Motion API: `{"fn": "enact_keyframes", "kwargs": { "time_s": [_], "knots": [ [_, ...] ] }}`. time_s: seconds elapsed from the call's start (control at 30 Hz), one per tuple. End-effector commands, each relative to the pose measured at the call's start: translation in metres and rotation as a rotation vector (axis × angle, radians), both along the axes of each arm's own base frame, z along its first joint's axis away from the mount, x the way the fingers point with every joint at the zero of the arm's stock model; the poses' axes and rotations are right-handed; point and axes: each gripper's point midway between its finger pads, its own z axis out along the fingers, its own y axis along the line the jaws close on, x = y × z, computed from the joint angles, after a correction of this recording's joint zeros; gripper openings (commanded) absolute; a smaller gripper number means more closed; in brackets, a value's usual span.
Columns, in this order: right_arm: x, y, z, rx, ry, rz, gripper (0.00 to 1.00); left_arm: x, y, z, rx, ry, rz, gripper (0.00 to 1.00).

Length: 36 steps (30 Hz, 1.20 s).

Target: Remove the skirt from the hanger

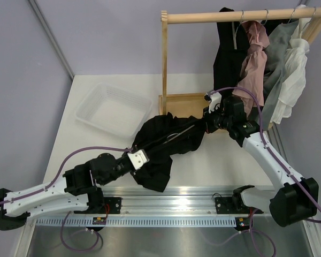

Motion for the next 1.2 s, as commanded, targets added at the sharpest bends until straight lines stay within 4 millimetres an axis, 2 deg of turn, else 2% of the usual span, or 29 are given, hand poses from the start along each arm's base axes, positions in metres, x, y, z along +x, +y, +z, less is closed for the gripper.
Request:
{"fn": "enact_keyframes", "kwargs": {
  "time_s": [0.0, 0.07, 0.2, 0.47, 0.6, 0.63, 0.77, 0.87, 0.9, 1.0, 1.1, 1.13, 1.17],
  "knots": [
    [0.067, -0.113, 0.007, -0.280, -0.173, -0.382, 0.00, -0.004, 0.016, 0.052, -0.156, -0.048, 0.014, 0.00],
    [0.072, -0.113, 0.003, -0.291, -0.186, -0.368, 0.00, -0.004, 0.017, 0.058, -0.171, -0.052, 0.015, 0.00],
    [0.067, -0.100, -0.032, -0.294, -0.106, -0.266, 0.00, -0.006, 0.023, 0.077, -0.241, -0.068, 0.020, 0.00],
    [0.065, -0.090, -0.039, -0.281, -0.074, -0.157, 0.00, -0.013, 0.037, 0.099, -0.355, -0.066, 0.022, 0.00],
    [0.057, -0.074, -0.046, -0.233, -0.021, -0.068, 0.00, -0.016, 0.036, 0.107, -0.409, -0.062, 0.006, 0.00],
    [0.055, -0.071, -0.045, -0.228, -0.021, -0.043, 0.01, -0.016, 0.034, 0.104, -0.405, -0.058, 0.003, 0.00],
    [0.046, -0.056, -0.024, -0.182, -0.071, 0.054, 0.11, -0.014, 0.023, 0.087, -0.366, -0.026, -0.001, 0.00],
    [0.047, -0.056, -0.022, -0.193, -0.070, 0.073, 0.15, -0.014, 0.020, 0.088, -0.381, -0.031, -0.005, 0.00],
    [0.044, -0.057, -0.033, -0.202, -0.022, 0.082, 0.15, -0.014, 0.020, 0.091, -0.392, -0.036, -0.006, 0.00],
    [0.037, -0.051, -0.045, -0.181, 0.025, 0.137, 0.17, -0.013, 0.019, 0.092, -0.393, -0.046, -0.005, 0.00],
    [0.027, -0.041, -0.033, -0.140, -0.006, 0.205, 0.33, -0.013, 0.013, 0.084, -0.359, -0.033, -0.019, 0.00],
    [0.025, -0.040, -0.026, -0.152, -0.046, 0.243, 0.45, -0.014, 0.009, 0.079, -0.344, -0.025, -0.032, 0.00],
    [0.016, -0.035, -0.013, -0.131, -0.082, 0.283, 0.49, -0.015, 0.006, 0.073, -0.321, -0.015, -0.041, 0.00]
  ]
}}
